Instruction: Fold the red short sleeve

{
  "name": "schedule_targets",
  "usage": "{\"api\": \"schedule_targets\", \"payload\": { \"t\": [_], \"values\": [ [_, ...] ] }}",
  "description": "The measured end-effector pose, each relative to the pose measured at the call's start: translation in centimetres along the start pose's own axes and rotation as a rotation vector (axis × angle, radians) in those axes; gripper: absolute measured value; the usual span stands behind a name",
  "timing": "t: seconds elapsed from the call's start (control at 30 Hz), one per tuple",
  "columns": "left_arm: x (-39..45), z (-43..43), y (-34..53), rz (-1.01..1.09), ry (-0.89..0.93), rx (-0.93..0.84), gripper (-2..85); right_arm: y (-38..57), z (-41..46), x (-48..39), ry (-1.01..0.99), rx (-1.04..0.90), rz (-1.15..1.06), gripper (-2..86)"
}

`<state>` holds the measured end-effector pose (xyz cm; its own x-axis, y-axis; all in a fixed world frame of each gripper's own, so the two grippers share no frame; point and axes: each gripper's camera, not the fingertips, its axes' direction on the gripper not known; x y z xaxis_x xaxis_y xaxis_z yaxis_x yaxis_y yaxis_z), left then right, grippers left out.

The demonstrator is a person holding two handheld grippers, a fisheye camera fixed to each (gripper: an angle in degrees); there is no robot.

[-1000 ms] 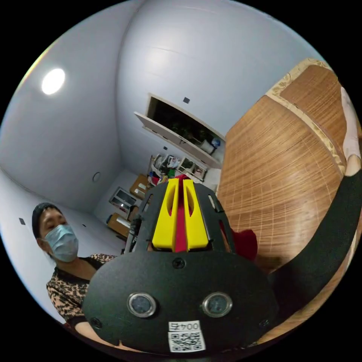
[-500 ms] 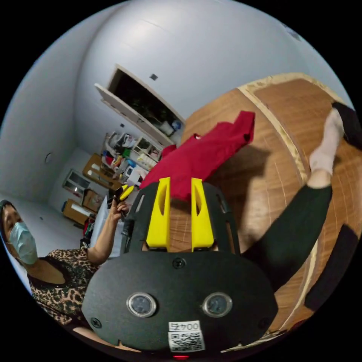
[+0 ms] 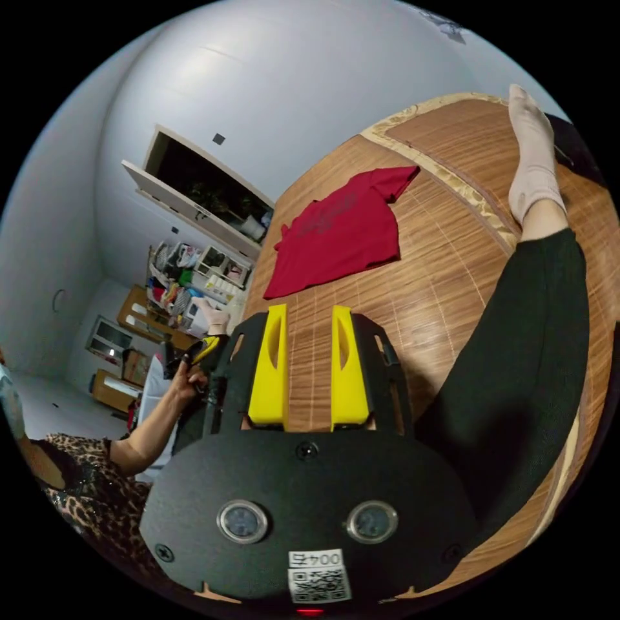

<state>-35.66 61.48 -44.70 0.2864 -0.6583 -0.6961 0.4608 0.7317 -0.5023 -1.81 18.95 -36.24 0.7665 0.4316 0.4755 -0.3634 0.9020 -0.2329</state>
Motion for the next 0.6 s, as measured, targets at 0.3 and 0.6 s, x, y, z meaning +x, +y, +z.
{"api": "schedule_targets", "payload": {
  "t": [0.3, 0.6],
  "values": [
    [-0.6, 10.2, -7.8, 0.016, -0.103, -0.009, 8.4, -8.9, 6.6, 6.0, 0.185, -0.02, -0.01, 11.3],
    [-2.9, 16.0, -11.4, -0.059, -0.053, 0.039, 10.7, -12.8, 11.3, 13.3, 0.027, 0.01, 0.203, 12.7]
  ]
}}
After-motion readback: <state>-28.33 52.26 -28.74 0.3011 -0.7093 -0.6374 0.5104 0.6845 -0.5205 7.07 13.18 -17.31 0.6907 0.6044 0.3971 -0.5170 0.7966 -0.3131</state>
